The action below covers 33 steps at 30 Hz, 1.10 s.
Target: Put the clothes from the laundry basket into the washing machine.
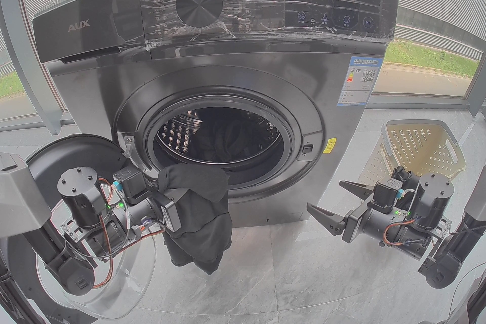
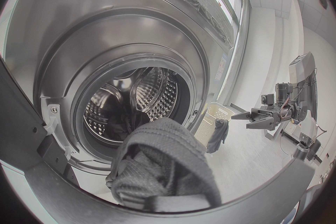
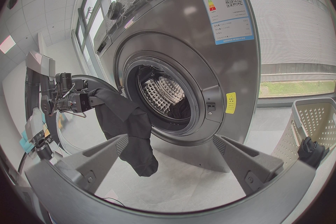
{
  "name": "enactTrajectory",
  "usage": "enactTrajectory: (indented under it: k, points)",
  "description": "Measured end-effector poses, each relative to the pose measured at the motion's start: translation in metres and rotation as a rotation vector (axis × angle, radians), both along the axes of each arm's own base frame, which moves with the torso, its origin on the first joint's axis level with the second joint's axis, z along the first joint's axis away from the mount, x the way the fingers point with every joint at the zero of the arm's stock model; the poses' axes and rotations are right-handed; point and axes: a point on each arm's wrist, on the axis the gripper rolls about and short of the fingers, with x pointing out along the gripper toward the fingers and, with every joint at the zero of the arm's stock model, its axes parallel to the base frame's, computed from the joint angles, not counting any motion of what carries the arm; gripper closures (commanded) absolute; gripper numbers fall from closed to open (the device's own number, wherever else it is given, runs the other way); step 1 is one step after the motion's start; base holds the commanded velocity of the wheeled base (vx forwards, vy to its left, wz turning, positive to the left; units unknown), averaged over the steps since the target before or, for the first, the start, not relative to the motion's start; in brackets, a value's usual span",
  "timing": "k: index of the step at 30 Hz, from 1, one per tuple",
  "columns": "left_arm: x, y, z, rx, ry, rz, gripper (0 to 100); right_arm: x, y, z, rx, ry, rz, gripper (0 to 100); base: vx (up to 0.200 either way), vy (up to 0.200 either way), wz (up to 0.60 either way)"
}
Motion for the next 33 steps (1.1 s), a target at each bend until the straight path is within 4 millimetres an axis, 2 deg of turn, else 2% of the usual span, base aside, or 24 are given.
enactTrajectory:
  k: [4, 20, 30, 33]
  points:
    - [0.000, 0.000, -0.001, 0.001, 0.002, -0.001, 100, 0.000, 0.000, 0.000, -0.001, 0.003, 0.000, 0, 0.150, 0.000, 0.00]
    - [-0.003, -0.004, -0.004, 0.009, 0.017, -0.017, 100, -0.002, 0.002, 0.000, 0.000, 0.004, 0.011, 0, 0.000, 0.000, 0.00]
    - [-0.005, -0.016, -0.006, 0.015, 0.010, -0.090, 100, -0.016, 0.011, -0.003, -0.014, 0.020, 0.071, 0, 0.000, 0.000, 0.00]
    - [-0.002, -0.021, -0.012, 0.023, 0.027, -0.130, 100, -0.019, 0.013, -0.004, -0.017, 0.024, 0.083, 0, 0.000, 0.000, 0.00]
